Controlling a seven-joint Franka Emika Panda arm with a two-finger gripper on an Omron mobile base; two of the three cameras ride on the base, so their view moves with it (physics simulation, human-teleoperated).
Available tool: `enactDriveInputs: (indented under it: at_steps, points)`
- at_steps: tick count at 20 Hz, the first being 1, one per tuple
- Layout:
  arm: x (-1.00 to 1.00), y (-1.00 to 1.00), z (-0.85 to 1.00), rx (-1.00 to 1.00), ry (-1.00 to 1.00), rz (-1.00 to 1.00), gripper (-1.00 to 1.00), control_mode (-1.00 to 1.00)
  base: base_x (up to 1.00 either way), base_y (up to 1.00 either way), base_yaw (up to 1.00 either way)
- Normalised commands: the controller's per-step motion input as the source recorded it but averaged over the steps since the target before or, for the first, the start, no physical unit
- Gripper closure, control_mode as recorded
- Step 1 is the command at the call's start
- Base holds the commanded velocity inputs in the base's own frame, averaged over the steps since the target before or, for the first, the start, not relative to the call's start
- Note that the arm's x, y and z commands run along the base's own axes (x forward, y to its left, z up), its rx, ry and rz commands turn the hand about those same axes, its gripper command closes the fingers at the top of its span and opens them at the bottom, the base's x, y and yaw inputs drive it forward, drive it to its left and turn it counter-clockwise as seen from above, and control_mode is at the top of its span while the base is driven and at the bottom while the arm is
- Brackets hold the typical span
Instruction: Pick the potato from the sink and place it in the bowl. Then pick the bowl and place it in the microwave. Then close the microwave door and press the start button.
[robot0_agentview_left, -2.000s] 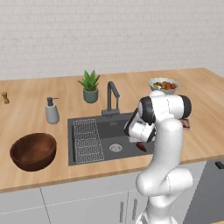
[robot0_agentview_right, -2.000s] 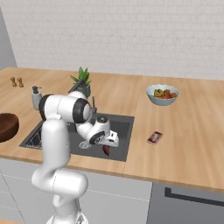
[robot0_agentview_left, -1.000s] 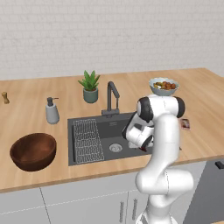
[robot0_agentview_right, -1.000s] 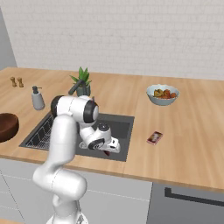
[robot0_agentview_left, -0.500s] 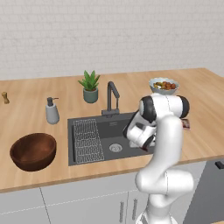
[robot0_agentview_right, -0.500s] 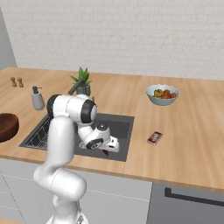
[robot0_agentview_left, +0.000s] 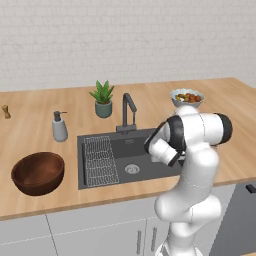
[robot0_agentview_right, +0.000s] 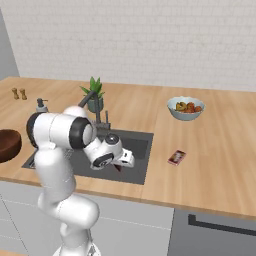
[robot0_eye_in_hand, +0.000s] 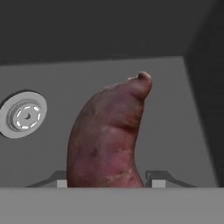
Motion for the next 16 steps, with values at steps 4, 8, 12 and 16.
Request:
enactDriveInputs:
  at_steps: [4,8,12,16]
  points:
    - [0.00,0.00,1.00,0.10,-0.05,0.01,1.00,-1.00,0.00,0.00,0.00]
    - [0.00,0.00,1.00,0.12,-0.13,0.00,1.00,-1.00,0.00,0.00,0.00]
    - [-0.08,0.00,1.00,0.04,-0.17,0.00,1.00,-1.00,0.00,0.00,0.00]
    - [-0.26,0.00,1.00,0.00,-0.22,0.00,1.00,-1.00,0.00,0.00,0.00]
